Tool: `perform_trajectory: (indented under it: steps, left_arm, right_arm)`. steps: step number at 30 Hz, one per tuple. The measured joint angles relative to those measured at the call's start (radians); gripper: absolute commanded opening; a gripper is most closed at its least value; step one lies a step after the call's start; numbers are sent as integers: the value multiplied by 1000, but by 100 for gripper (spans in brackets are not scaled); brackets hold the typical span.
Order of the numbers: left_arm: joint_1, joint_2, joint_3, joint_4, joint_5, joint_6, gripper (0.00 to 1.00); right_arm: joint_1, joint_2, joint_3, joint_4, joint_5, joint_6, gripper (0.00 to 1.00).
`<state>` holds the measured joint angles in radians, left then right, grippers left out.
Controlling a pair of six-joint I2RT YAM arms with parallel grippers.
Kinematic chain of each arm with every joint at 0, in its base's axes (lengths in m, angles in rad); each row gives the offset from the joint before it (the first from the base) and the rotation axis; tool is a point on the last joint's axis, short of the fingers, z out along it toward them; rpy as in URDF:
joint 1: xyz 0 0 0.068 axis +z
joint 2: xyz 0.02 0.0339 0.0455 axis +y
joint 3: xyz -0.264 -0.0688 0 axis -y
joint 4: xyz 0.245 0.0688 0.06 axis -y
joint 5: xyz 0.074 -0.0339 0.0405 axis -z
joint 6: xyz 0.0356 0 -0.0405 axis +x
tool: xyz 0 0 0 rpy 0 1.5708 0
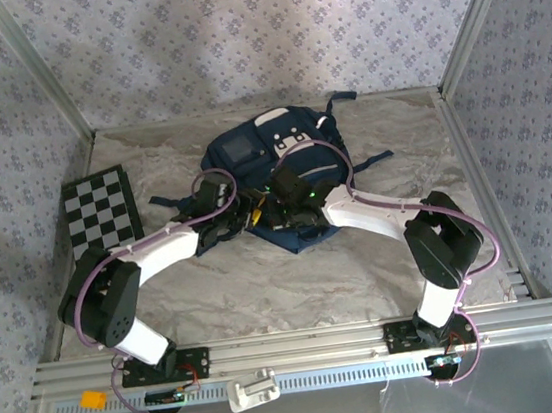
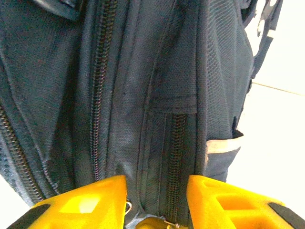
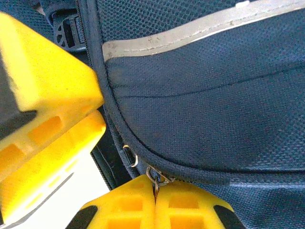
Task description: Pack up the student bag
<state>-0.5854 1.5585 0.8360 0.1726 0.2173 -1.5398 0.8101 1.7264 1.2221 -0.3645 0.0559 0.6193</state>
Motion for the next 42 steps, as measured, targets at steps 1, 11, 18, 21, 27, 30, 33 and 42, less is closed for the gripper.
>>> perform_trajectory:
  steps: [1, 11, 18, 21, 27, 30, 33, 42]
  left_arm:
    - [-1, -4, -12, 16, -12, -8, 38]
    - [-6, -22, -14, 92, -56, -15, 41]
    - [-17, 77, 32, 110, -33, -26, 38]
    - [-25, 82, 39, 92, -36, -35, 32]
    - [-36, 95, 39, 85, -55, -64, 8]
    - [-42, 95, 56, 42, -73, -56, 0]
    - [-40, 93, 71, 2, -80, -43, 0]
    - [26, 45, 72, -112, -49, 87, 0]
  right_arm:
    - [-2, 0, 0, 1, 0, 0, 0]
    - [-2, 2, 0, 3, -12, 0, 0]
    - [-3, 5, 0, -5, -3, 0, 0]
    - [-5, 6, 0, -21, 5, -1, 0]
    - [-5, 9, 8, -34, 21, -5, 0]
    - [-5, 10, 14, -52, 39, -8, 0]
    - [-4, 9, 21, -77, 59, -8, 0]
    - [-53, -88, -7, -153, 82, -82, 0]
